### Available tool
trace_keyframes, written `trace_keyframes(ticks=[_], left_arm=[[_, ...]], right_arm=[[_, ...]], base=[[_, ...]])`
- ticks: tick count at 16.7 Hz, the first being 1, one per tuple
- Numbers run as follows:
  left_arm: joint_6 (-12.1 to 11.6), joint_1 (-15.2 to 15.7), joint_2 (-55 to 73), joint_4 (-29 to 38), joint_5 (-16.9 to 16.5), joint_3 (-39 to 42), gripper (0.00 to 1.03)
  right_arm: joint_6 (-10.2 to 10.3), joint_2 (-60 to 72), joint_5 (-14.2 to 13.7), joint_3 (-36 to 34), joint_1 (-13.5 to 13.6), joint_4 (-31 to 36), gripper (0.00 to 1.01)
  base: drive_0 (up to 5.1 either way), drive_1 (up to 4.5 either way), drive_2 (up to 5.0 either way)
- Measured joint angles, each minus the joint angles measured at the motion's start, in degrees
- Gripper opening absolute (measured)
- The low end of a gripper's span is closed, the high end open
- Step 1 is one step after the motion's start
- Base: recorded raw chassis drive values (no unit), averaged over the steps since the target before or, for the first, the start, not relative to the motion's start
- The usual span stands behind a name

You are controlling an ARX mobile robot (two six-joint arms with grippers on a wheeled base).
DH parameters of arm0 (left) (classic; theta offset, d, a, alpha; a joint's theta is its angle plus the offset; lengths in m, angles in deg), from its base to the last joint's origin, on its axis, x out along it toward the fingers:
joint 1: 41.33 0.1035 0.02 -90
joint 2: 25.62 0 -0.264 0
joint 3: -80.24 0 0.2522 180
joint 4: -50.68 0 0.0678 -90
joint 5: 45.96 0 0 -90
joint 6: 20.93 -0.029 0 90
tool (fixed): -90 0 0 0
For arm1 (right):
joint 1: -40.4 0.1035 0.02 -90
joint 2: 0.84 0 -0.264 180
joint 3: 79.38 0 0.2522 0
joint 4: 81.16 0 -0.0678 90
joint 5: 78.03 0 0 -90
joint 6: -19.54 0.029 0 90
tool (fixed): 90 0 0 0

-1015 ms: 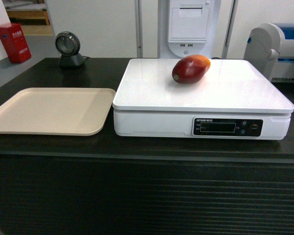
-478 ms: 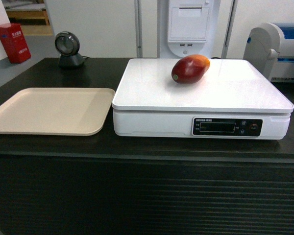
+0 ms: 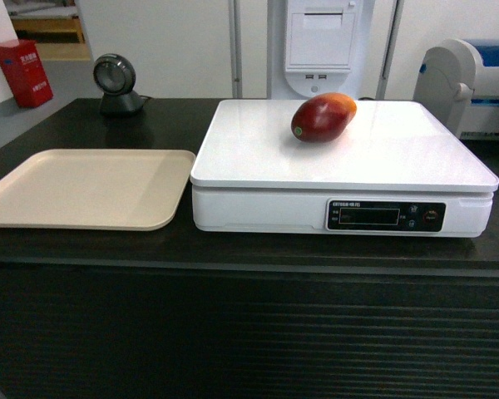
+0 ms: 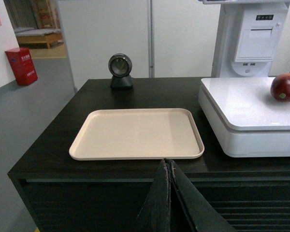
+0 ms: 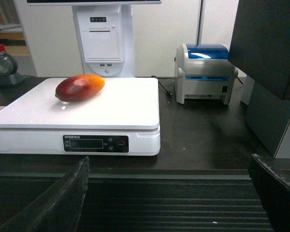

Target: Place dark red mango on scale at checkout

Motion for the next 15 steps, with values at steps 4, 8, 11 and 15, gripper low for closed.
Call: trace_keyframes(ticks=[4,8,11,15], left_arm=[[0.0,0.0,-6.7,-9.7,-0.1,0.0,0.02],[0.0,0.0,-10.6,-11.5,0.1,-0.1,0.02],[0.0,0.0,-10.6,-11.2,0.0,-0.1,0.02],[0.1,0.0,-10.6,-11.2,0.0,-0.1,0.34]], right_arm=[[0.0,0.0,0.0,0.0,0.0,0.0,0.98],[0.0,0.0,0.0,0.0,0.0,0.0,0.98],[0.0,0.0,0.0,0.0,0.0,0.0,0.98],[0.0,0.0,0.0,0.0,0.0,0.0,0.98]], base=[[0.0,0.00,0.0],[0.0,0.00,0.0],[0.0,0.00,0.0],[0.0,0.00,0.0]])
